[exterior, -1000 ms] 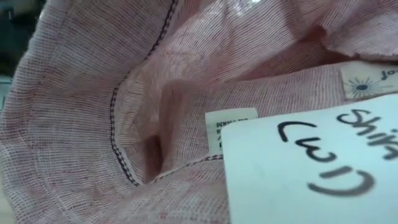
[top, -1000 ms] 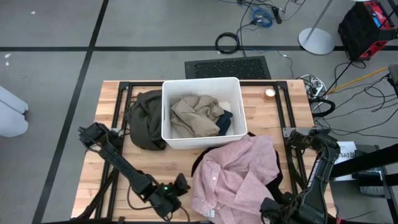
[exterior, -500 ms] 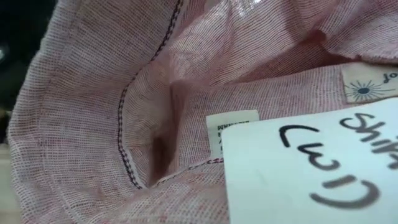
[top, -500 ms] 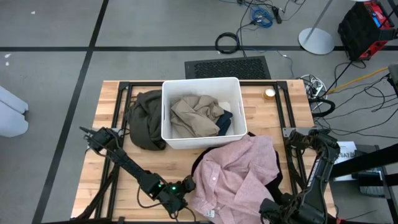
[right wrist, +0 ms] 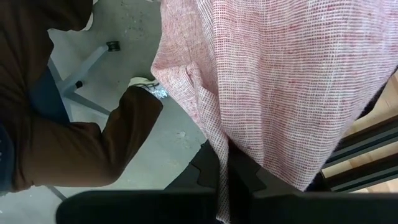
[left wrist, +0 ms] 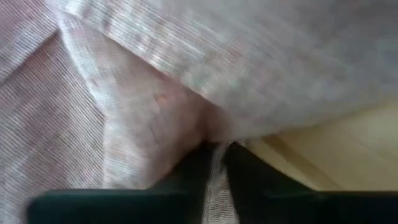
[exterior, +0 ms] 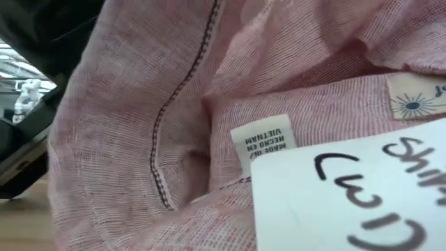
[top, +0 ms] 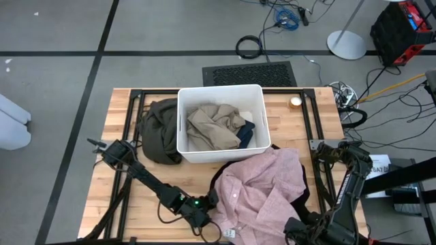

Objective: Sort clothes
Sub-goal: Fold the pink shirt

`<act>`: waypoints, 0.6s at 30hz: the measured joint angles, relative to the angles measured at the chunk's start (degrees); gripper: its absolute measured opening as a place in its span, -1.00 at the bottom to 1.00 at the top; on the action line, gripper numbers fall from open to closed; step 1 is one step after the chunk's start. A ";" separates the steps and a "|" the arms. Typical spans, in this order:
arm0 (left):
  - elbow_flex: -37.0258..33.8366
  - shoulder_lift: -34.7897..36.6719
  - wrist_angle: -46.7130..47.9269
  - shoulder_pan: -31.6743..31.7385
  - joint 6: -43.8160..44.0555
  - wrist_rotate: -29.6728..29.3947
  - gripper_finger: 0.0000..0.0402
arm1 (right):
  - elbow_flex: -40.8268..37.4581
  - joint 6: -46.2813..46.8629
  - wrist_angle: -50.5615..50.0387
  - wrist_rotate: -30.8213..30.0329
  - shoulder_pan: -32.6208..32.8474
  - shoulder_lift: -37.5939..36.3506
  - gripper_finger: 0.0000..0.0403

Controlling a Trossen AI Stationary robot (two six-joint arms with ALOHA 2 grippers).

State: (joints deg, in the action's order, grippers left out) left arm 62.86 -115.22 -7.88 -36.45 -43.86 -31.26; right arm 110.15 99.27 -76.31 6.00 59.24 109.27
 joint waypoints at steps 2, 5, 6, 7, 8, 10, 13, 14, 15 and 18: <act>0.53 0.00 0.00 0.00 0.92 -0.59 -0.91 | 0.00 0.10 0.15 0.00 0.00 0.00 -1.00; 2.25 0.06 -0.09 -0.46 4.00 -3.63 -0.95 | 0.00 0.39 0.90 -0.39 0.00 0.00 -1.00; 2.69 0.37 -0.19 -0.88 4.43 -5.13 -0.96 | 0.00 0.44 1.26 -0.43 0.00 0.00 -1.00; 3.14 0.83 -0.11 -1.43 4.50 -6.86 -0.97 | 0.00 0.36 1.55 -0.48 0.00 0.00 -1.00; 3.51 1.54 -0.11 -2.28 4.46 -8.67 -0.97 | 0.00 0.05 1.96 -0.83 0.00 0.00 -1.00; 3.98 3.69 -0.07 -4.26 4.43 -13.03 -0.98 | 0.00 -1.24 3.94 -2.56 0.00 0.00 -1.00; 4.02 8.27 -0.17 -7.29 4.42 -19.23 -0.98 | 0.00 -4.79 9.06 -8.55 0.02 -0.08 -1.00; 4.02 9.92 -0.30 -8.28 4.43 -21.05 -0.98 | 0.00 -6.94 11.32 -11.23 0.02 -0.10 -1.00; 4.02 11.71 -0.31 -9.34 4.42 -22.94 -0.99 | 0.00 -9.64 13.53 -14.02 -0.05 -0.11 -1.00; 4.02 17.30 -0.75 -12.18 4.39 -28.08 -0.99 | 0.00 -19.44 18.73 -20.55 -0.92 -0.17 -1.00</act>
State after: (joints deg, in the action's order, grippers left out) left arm 66.87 -97.91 -8.62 -48.63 -39.46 -59.34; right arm 110.15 79.83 -57.59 -14.55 58.32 109.11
